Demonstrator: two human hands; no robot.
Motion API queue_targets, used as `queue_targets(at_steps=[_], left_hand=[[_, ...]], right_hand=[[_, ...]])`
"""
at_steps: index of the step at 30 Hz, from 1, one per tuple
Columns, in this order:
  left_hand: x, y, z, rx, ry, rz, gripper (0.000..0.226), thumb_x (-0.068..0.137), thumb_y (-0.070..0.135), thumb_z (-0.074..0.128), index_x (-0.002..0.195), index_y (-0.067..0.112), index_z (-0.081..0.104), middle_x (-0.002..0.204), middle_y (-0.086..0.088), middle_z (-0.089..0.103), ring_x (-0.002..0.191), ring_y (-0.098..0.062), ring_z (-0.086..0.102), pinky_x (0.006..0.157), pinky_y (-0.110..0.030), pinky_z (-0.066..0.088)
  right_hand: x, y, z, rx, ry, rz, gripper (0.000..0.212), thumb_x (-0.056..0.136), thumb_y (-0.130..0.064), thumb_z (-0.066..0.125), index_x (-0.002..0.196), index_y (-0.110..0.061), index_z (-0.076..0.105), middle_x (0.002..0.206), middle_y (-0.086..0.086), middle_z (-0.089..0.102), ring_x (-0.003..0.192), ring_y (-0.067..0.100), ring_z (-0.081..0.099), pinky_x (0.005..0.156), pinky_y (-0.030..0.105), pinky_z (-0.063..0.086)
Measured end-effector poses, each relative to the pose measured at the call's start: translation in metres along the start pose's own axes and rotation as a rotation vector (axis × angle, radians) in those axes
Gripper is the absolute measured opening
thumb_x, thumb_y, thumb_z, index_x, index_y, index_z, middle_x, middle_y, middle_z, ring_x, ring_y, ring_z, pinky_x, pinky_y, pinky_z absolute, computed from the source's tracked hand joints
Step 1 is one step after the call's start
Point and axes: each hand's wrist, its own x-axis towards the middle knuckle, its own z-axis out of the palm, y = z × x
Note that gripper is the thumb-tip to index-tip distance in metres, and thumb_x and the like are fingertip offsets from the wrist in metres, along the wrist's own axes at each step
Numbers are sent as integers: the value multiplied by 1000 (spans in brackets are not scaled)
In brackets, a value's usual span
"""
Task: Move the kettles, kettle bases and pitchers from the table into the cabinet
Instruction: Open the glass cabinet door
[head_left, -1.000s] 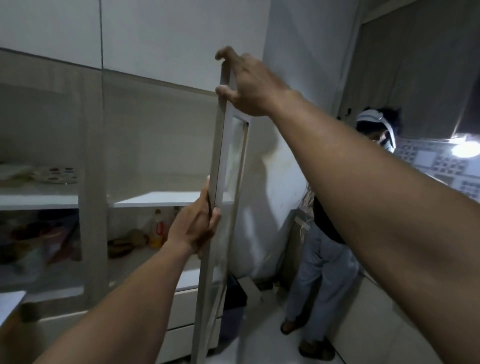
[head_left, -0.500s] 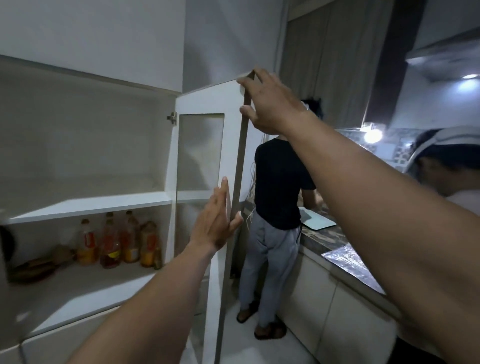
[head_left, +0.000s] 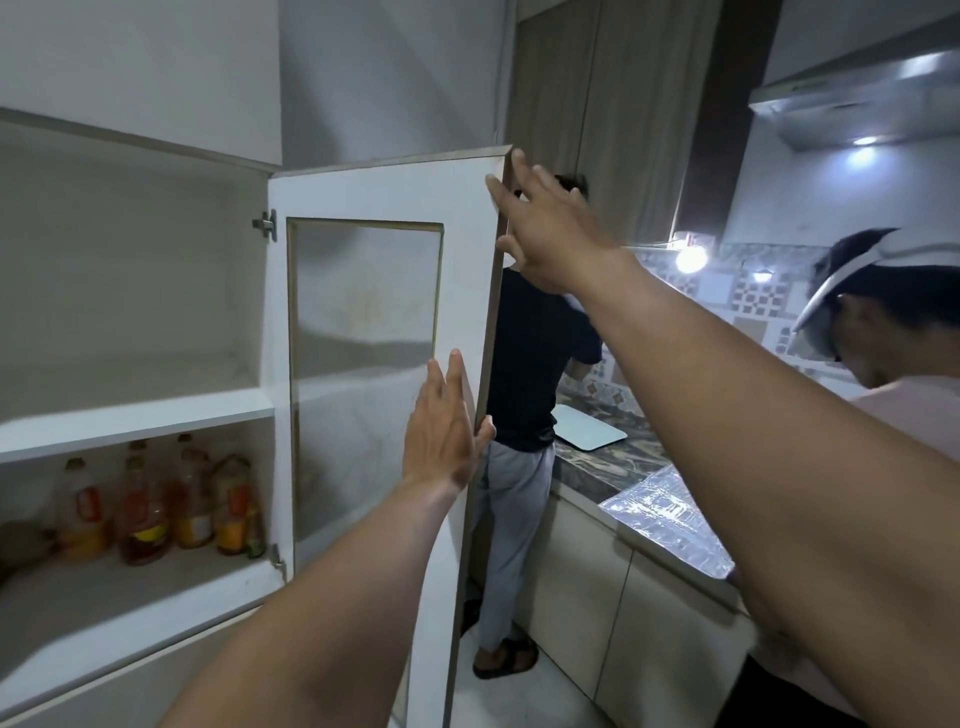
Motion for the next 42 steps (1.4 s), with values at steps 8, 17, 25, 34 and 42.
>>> queue_targets(at_steps=[8, 17, 25, 34, 42], left_hand=[[11, 9, 16, -8, -5, 7, 95, 90, 40, 67, 154, 26, -2, 163, -15, 8, 145, -35, 28, 111, -43, 39], [25, 13, 34, 6, -22, -15, 98, 86, 43, 69, 151, 31, -4, 162, -16, 10, 146, -37, 25, 109, -53, 40], [29, 11, 38, 13, -32, 9, 101, 86, 43, 70, 152, 32, -5, 162, -14, 12, 146, -34, 24, 110, -53, 39], [28, -17, -5, 114, -55, 16, 85, 91, 70, 35, 155, 28, 0, 163, -12, 13, 149, -29, 20, 118, -53, 24], [-4, -105, -121, 373, 65, -70, 65, 99, 47, 35, 153, 16, 19, 152, -20, 34, 132, -38, 41, 108, -53, 36]], right_hand=[[2, 17, 16, 6, -25, 21, 67, 106, -18, 45, 162, -17, 7, 169, 11, -5, 156, 32, 1, 121, 61, 18], [3, 30, 24, 25, -44, 39, 71, 104, -13, 45, 161, -17, 4, 169, 10, -4, 155, 31, 7, 119, 62, 24], [1, 27, 23, 57, -61, 79, 72, 101, -14, 46, 161, -14, 7, 169, 10, -2, 154, 31, 13, 116, 60, 30], [2, -16, 14, 42, 113, 55, 69, 97, -17, 48, 159, -10, 18, 168, 16, 7, 155, 33, 4, 123, 57, 12], [15, -121, 29, 249, 69, -69, 67, 96, -17, 47, 158, -10, 22, 167, 17, 12, 154, 32, 10, 122, 56, 17]])
